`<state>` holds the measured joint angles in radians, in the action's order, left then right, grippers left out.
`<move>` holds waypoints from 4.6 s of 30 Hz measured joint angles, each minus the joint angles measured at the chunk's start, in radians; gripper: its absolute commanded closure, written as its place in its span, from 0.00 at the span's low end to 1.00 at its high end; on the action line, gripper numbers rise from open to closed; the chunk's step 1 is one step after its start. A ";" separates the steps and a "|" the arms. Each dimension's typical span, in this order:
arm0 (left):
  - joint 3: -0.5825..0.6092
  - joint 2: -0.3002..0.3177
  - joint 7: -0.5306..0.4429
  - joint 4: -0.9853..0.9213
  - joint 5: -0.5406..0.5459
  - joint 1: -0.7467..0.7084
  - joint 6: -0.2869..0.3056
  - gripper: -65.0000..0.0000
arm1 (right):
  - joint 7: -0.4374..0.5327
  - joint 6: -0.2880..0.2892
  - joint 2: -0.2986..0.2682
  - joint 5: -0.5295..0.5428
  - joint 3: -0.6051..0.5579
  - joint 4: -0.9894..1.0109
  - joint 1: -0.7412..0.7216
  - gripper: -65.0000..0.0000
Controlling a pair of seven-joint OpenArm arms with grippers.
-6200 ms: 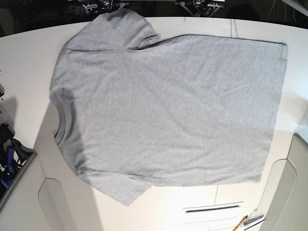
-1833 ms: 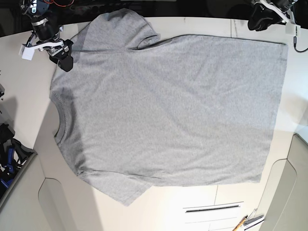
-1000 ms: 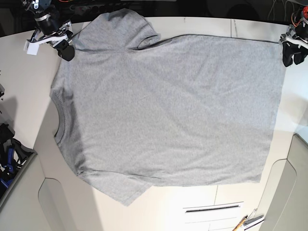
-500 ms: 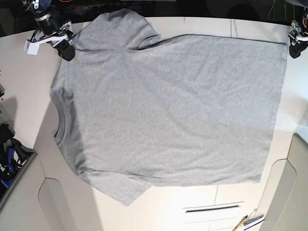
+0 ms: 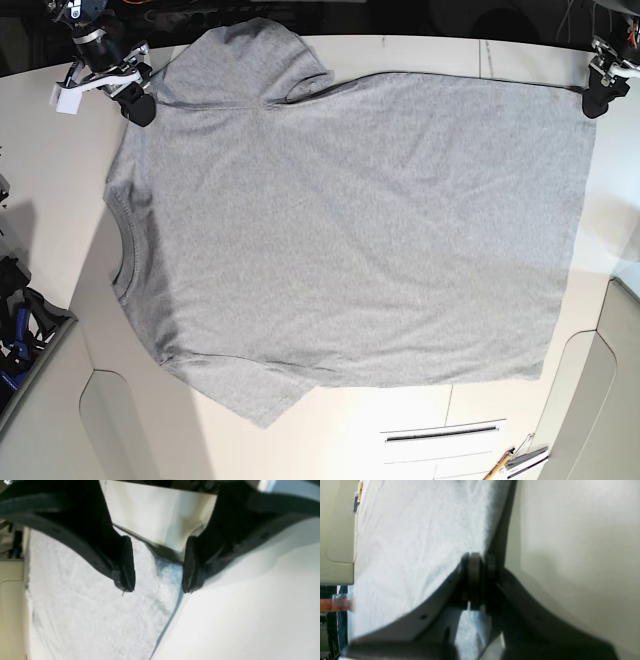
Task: Fold the T-shirt properly
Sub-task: 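Lift the shoulder edge with both grippers and drag it taut, then release the sleeve with the right gripper and regrasp the shoulder edge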
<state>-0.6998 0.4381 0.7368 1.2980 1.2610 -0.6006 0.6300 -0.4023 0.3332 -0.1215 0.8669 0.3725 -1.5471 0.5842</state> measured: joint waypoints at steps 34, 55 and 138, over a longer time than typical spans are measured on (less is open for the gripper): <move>-0.016 -0.023 0.053 -0.003 -0.011 0.052 0.041 1.00 | -0.051 -0.017 0.000 -0.060 -0.002 -0.105 0.039 1.00; -0.224 -0.023 0.230 0.043 0.194 -0.095 0.056 1.00 | -0.115 -0.015 -0.009 -0.071 0.119 -0.427 0.243 1.00; -0.030 0.089 0.018 0.068 -0.165 0.166 0.057 0.63 | -0.380 0.041 0.022 -0.131 -0.134 -0.282 0.084 0.68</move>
<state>-0.7296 0.5270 0.7547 1.3659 1.0962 -0.4347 0.6868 -0.7826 0.3744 -0.0994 0.7361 0.2386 -1.8294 0.6682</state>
